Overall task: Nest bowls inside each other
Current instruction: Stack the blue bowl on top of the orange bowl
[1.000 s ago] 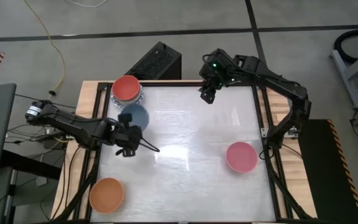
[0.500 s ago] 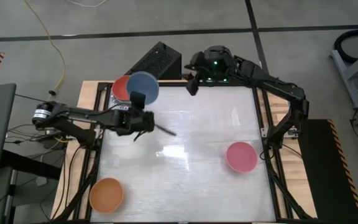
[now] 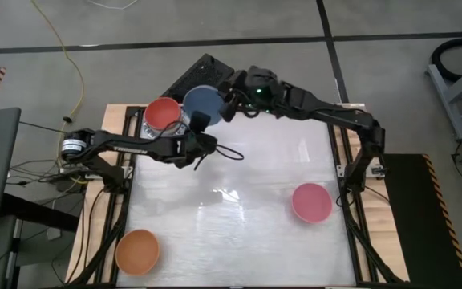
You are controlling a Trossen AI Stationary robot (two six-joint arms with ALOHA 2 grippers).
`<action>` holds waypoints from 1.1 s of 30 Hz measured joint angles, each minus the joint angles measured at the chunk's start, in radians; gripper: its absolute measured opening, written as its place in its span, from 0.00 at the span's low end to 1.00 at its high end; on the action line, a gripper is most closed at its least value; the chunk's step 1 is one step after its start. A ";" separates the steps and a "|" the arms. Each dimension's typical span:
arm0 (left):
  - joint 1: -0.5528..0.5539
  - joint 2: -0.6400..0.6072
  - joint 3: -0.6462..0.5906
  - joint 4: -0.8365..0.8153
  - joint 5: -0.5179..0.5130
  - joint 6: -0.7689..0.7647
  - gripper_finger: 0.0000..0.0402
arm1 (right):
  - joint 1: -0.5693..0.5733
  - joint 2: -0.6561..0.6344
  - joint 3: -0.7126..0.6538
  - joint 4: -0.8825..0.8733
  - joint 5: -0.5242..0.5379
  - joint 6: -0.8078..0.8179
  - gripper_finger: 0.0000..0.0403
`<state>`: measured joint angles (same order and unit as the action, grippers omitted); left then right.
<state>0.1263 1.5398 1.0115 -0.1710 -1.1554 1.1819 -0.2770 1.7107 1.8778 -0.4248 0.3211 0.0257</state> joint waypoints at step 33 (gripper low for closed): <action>-0.011 0.018 0.000 0.197 0.153 0.101 0.00 | -0.057 0.107 0.000 -0.269 0.050 0.065 0.04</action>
<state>0.1155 1.5581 1.0115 0.0256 -1.0023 1.2828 -0.3336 1.8179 1.8780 -0.6940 0.3714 0.0912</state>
